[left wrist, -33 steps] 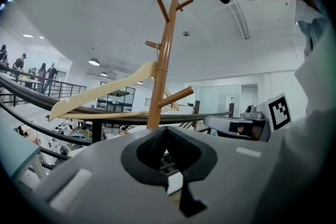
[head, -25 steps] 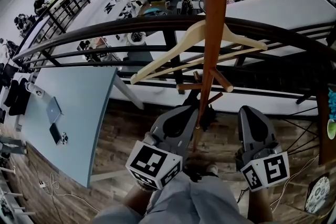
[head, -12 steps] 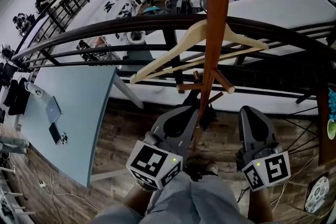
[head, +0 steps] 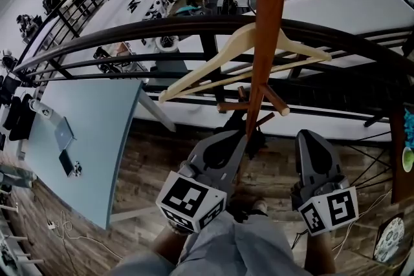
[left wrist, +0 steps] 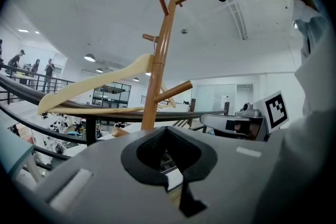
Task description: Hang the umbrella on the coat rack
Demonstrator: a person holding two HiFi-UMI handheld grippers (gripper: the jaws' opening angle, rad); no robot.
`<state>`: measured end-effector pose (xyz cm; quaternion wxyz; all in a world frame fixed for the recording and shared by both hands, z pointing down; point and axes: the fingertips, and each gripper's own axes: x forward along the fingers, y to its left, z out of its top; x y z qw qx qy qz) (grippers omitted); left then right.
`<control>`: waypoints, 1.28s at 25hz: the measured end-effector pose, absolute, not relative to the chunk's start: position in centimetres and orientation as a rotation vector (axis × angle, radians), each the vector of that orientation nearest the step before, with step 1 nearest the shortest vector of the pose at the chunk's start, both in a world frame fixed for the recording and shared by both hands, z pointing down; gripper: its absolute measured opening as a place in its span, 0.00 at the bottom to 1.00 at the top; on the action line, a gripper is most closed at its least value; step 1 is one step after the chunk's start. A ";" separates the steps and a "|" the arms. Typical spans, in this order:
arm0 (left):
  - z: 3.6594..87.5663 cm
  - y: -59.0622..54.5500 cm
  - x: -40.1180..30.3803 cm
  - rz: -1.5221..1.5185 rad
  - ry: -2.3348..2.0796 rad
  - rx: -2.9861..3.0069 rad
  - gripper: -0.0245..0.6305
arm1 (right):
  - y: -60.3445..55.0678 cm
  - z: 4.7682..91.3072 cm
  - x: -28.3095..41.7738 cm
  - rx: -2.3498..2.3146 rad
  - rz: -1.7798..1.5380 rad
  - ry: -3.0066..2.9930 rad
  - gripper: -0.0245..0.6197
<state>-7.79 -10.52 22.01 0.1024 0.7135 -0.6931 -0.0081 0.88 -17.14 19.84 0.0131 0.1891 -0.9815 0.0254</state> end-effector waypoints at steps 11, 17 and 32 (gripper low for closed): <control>22.1 -10.7 -7.5 -0.025 -2.036 2.117 0.05 | -17.1 20.1 0.9 0.581 0.073 -3.046 0.04; 22.1 -10.7 -7.5 -0.028 -2.039 2.105 0.05 | -17.0 20.2 1.0 0.571 0.078 -3.041 0.04; 22.3 -10.5 -7.1 -0.021 -2.025 2.104 0.04 | -16.4 20.8 0.9 0.526 0.086 -3.023 0.04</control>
